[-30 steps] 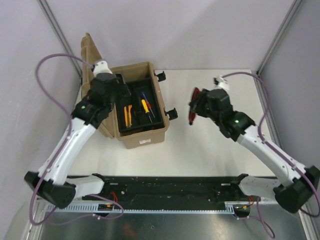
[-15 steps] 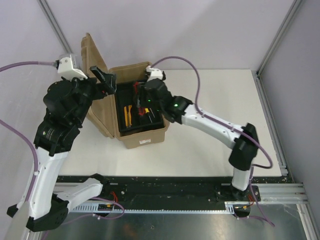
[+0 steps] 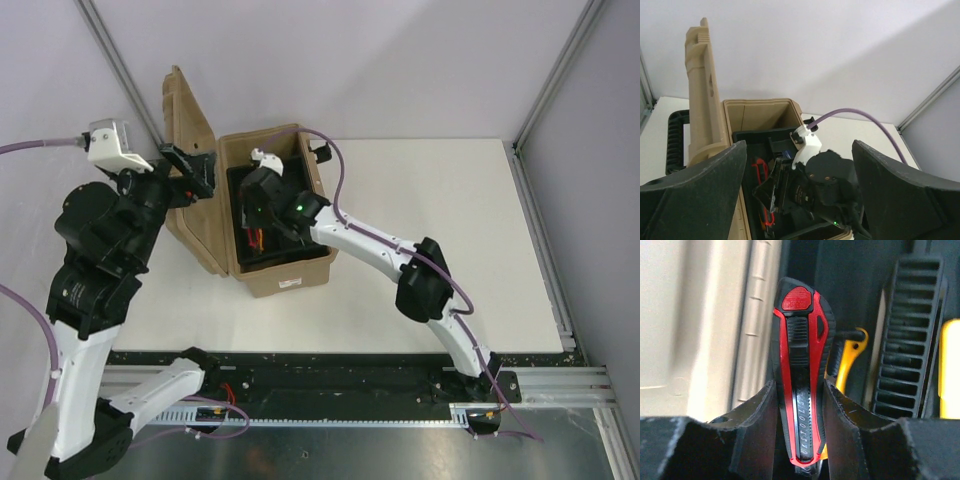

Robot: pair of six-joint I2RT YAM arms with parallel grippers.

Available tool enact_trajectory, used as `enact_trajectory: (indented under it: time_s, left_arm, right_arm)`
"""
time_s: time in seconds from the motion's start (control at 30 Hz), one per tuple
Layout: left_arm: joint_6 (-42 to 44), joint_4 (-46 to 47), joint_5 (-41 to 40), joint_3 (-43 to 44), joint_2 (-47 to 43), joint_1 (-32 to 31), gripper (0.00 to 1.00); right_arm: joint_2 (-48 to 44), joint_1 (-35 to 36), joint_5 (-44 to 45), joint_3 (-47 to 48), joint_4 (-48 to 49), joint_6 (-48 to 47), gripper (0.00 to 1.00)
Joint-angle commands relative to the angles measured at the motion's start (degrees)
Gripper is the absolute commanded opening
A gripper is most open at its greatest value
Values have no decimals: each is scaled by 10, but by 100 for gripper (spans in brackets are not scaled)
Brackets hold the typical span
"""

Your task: Pack the tool kit

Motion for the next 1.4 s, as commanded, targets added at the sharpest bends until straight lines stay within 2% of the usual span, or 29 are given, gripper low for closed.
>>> enact_trajectory:
  time_s: [0.0, 0.13, 0.33, 0.53, 0.7, 0.9, 1.0, 1.23, 1.37]
  left_arm:
    - [26, 6, -21, 18, -9, 1, 90]
    - [24, 6, -27, 12, -8, 0, 91]
    - [17, 5, -41, 14, -4, 0, 92]
    - [16, 3, -62, 16, 1, 1, 92]
    - [2, -14, -58, 28, 20, 6, 93]
    - [-13, -30, -75, 46, 44, 38, 94]
    - [-23, -35, -63, 55, 61, 90, 95]
    - [-86, -38, 82, 57, 113, 227, 95]
    - [-146, -35, 161, 54, 140, 332, 94]
  right_arm:
    - [11, 1, -1, 33, -56, 47, 0]
    - [6, 2, 8, 17, -62, 53, 3]
    - [-7, 3, 0, 0, -30, 25, 39]
    - [-38, 7, 17, 0, -3, 2, 55]
    - [-63, 6, 41, 1, 3, -18, 59]
    - [-124, 5, 76, -35, 21, -46, 58]
    - [-176, 1, 99, -79, 37, -59, 56]
    - [-308, -34, 113, -247, 74, -56, 55]
    - [-373, -61, 106, -334, 81, -37, 55]
